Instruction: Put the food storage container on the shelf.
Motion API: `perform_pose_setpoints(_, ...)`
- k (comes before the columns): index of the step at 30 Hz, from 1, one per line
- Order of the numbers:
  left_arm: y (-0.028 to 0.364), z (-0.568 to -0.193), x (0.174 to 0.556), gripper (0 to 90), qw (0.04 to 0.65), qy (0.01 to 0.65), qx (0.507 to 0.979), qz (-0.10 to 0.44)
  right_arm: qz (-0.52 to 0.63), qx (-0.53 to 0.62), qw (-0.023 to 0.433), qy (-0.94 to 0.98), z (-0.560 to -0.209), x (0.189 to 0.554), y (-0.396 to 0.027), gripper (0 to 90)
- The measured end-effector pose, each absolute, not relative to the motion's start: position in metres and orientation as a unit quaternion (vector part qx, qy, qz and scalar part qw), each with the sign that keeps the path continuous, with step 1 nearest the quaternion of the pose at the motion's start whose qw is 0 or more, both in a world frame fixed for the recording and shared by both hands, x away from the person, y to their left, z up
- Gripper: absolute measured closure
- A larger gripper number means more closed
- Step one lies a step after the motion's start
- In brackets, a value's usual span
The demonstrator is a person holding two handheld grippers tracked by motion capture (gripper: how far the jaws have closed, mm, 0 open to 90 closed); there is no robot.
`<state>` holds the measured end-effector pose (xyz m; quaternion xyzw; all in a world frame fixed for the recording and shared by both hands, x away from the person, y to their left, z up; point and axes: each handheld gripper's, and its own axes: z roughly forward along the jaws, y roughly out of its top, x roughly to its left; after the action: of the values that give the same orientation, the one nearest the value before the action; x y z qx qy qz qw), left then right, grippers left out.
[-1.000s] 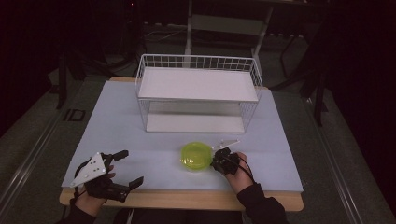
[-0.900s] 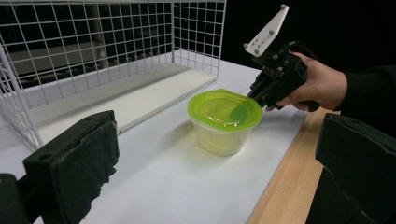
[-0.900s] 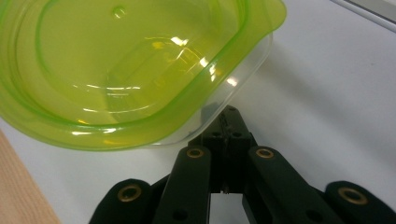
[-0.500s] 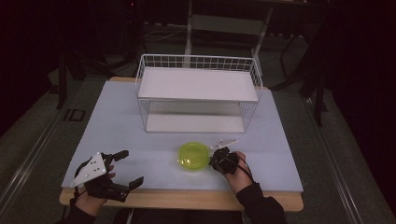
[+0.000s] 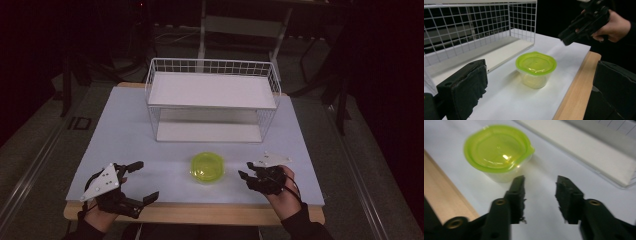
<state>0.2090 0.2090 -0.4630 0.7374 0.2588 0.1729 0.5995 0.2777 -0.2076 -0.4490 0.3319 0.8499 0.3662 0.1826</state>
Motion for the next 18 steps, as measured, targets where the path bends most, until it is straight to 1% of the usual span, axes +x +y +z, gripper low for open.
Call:
perform_pose_setpoints(2, 0.206, -0.462, 0.211, 0.5, 0.603, 0.262, 0.737, 0.154, 0.378, 0.332, 0.184, 0.845, -0.442, 0.273, -0.211, 49.9)
perform_pose_setpoints(6, 0.196, -0.456, 0.213, 0.5, 0.599, 0.254, 0.745, 0.145, 0.396, 0.331, 0.190, 0.835, -0.432, 0.268, -0.213, 37.2)
perform_pose_setpoints(8, 0.190, -0.451, 0.215, 0.5, 0.590, 0.260, 0.751, 0.141, 0.401, 0.333, 0.188, 0.832, -0.430, 0.269, -0.211, 28.7)
perform_pose_setpoints(12, 0.180, -0.441, 0.221, 0.5, 0.577, 0.270, 0.759, 0.138, 0.424, 0.325, 0.165, 0.829, -0.428, 0.270, -0.207, 16.1)
perform_pose_setpoints(14, 0.180, -0.441, 0.221, 0.5, 0.577, 0.270, 0.759, 0.138, 0.430, 0.324, 0.159, 0.828, -0.428, 0.271, -0.206, 16.1)
perform_pose_setpoints(15, 0.176, -0.436, 0.227, 0.5, 0.570, 0.281, 0.760, 0.136, 0.430, 0.324, 0.159, 0.828, -0.428, 0.271, -0.206, 15.7)
perform_pose_setpoints(16, 0.174, -0.434, 0.229, 0.5, 0.568, 0.286, 0.761, 0.129, 0.440, 0.327, 0.160, 0.821, -0.427, 0.271, -0.202, 13.5)
perform_pose_setpoints(18, 0.172, -0.431, 0.234, 0.5, 0.569, 0.291, 0.759, 0.125, 0.434, 0.324, 0.160, 0.825, -0.426, 0.272, -0.199, 12.1)
